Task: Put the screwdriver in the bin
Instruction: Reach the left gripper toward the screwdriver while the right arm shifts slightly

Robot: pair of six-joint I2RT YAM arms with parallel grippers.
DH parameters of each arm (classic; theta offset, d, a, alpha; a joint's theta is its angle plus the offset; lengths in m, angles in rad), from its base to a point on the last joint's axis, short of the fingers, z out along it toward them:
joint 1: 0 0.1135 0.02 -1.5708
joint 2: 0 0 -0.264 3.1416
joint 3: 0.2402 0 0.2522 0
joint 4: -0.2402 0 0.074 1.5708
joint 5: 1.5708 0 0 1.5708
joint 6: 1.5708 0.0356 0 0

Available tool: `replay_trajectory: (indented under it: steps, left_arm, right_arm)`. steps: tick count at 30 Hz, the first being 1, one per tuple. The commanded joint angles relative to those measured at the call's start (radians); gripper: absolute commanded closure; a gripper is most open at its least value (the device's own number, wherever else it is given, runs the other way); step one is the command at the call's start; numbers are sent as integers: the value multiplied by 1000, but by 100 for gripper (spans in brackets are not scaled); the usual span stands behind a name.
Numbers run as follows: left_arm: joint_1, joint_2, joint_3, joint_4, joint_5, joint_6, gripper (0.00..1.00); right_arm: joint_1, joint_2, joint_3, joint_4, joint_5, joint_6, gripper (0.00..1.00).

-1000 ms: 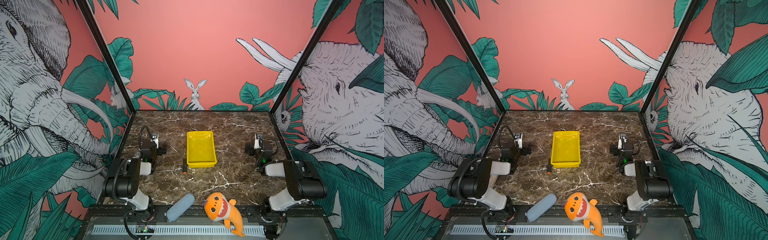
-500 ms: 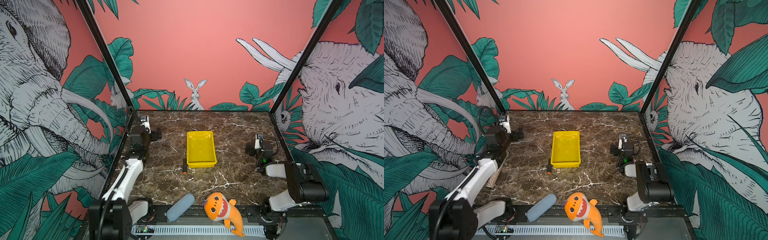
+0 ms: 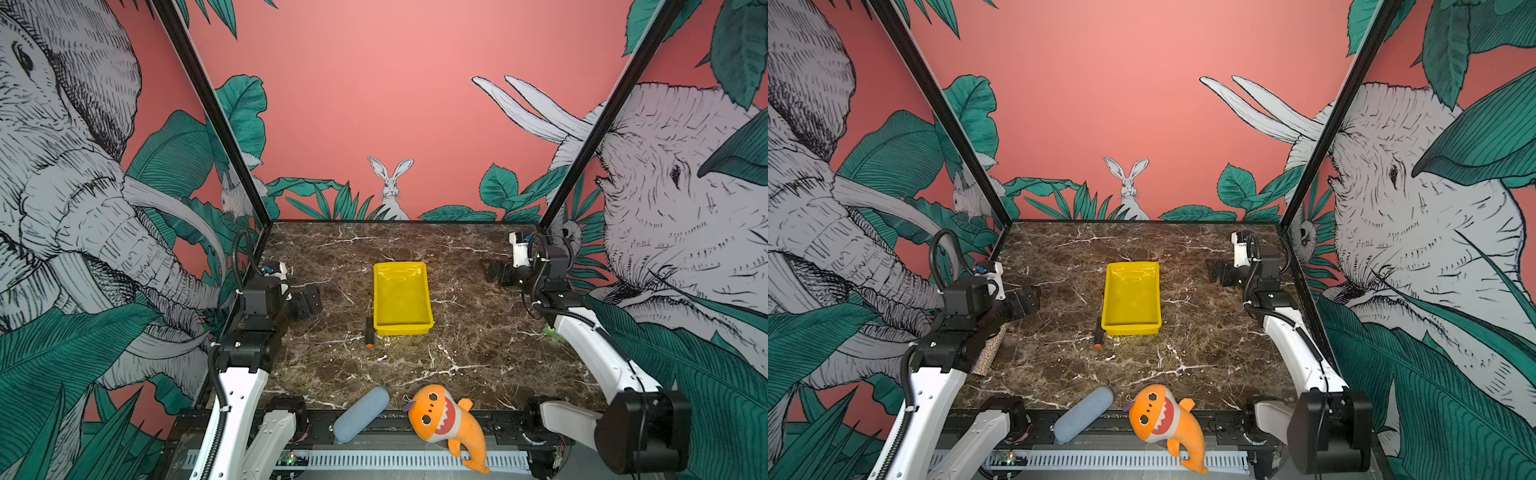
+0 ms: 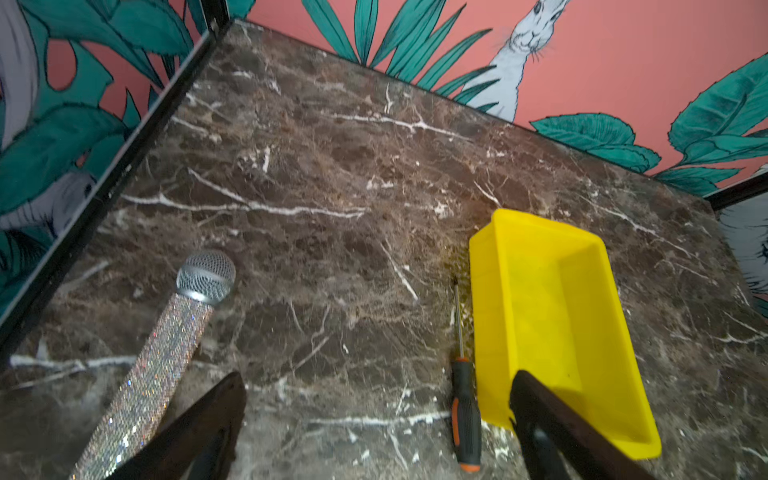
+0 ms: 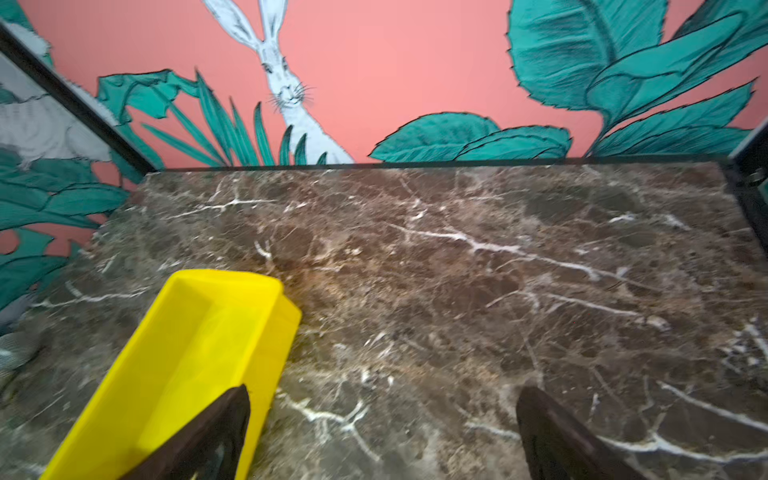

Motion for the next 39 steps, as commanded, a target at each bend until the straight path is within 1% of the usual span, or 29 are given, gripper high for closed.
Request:
replay_trajectory:
  steps: [1,5,7,12,17,19,21,24,26,27,28,31,35,39]
  left_arm:
    - [-40,-36,-36,-145,-4,-112,0]
    - [-80,-15,-68,-175,27,-139,0]
    - [-102,-8,-102,-153,52,-150,0]
    - [-177,37,-162,-100,69,-161,0]
    - [-309,122,-187,-45,-8,-180,0]
    - [-364,156,-186,-13,-36,-182,0]
    - [-407,194,-179,18,-39,-179,0]
    - [-460,264,-165,55,-45,-190,0]
    - [-492,305,-158,79,-55,-208,0]
    - [-509,325,-156,95,-58,-213,0]
    - [-523,342,-153,107,-59,-216,0]
    - [-562,402,-137,127,-85,-219,0]
    - [-586,487,-112,152,-106,-218,0]
    - [-608,556,-89,148,-193,-241,0]
  right_arm:
    - [37,-54,51,-215,-56,24,1]
    - [48,-99,64,-326,-79,12,1]
    - [51,-127,58,-372,-80,7,1]
    - [62,-175,83,-519,-74,26,1]
    - [64,-235,91,-562,-42,30,1]
    - [63,-237,79,-549,-61,30,1]
    - [63,-234,52,-505,-105,47,1]
    - [60,-231,-1,-421,-140,102,1]
    - [61,-220,-2,-437,-127,159,1]
    - [64,-211,5,-451,-145,164,1]
    - [67,-206,4,-461,-155,163,1]
    - [85,-223,-12,-501,-121,160,1]
    - [91,-266,-33,-566,-85,139,1]
    - [102,-296,-59,-600,-71,131,1]
